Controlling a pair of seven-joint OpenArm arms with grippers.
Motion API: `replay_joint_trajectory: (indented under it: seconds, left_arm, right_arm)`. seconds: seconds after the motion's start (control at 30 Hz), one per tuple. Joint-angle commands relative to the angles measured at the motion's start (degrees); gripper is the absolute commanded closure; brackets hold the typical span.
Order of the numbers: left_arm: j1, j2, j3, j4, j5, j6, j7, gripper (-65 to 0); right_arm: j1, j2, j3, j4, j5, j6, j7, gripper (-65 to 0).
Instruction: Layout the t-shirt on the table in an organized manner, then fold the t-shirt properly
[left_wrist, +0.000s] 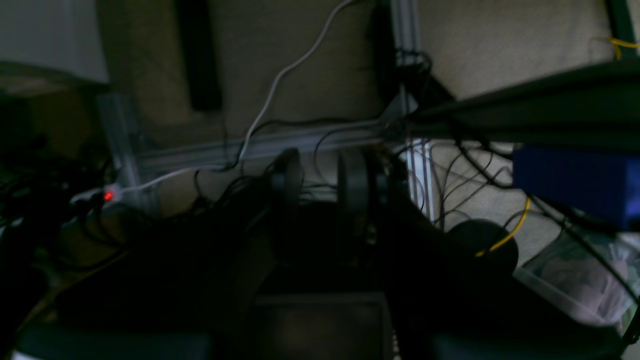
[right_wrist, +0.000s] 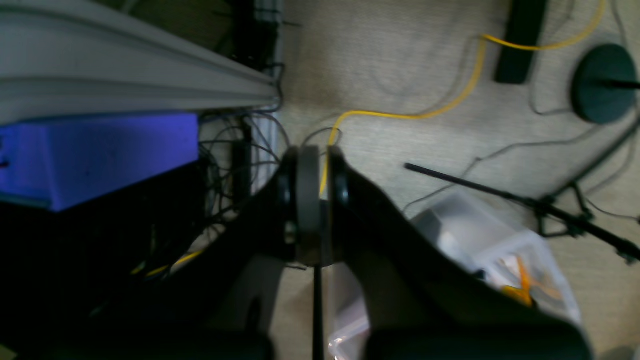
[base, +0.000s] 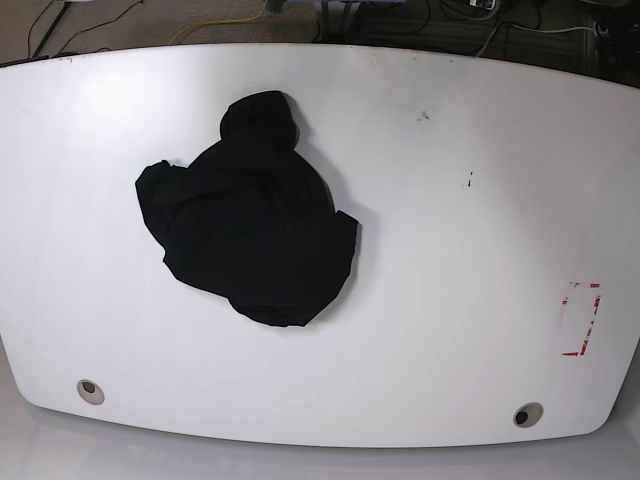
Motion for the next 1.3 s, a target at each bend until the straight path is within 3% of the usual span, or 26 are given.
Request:
replay_joint_trajectory:
  seconds: [0.0,0.17,0.5,0.77,1.13,1.27]
  left_arm:
    - [2.6,-0.1,-0.9,2.6,-0.2,0.2,-1.2,-11.0]
    - [6.2,0.0,-1.4,6.6,-0.3,0.2,-1.2,-11.0]
    - [11.7,-0.2,-2.2,14.0,-0.3,0.2,-1.2,-11.0]
    - [17.3,-0.1,-5.2,20.9,-0.4,0.2,-1.2,-11.0]
    - [25.0,1.3,-7.4,30.0,-0.6,0.2,-1.2,-10.8]
    - [25.0,1.1,-7.7,30.6,-3.6,0.2,-1.2,-10.8]
  right_arm:
    - [-3.1,-0.1,0.1,2.7,3.0,0.1,0.8,-2.2]
    - [-7.1,0.5,0.1,7.5,8.0,0.1,0.8,-2.2]
    - [-14.1,0.7,0.0,15.2,9.4,0.1,0.8,-2.2]
    - [-20.6,0.9,-0.1,23.1,19.8,0.1,0.8,-2.1]
    - [-28.4,0.7,-0.1,35.4,20.6,0.1,0.8,-2.1]
    - [-29.4,0.2,-1.0,36.9,20.6,0.1,1.0,-2.1]
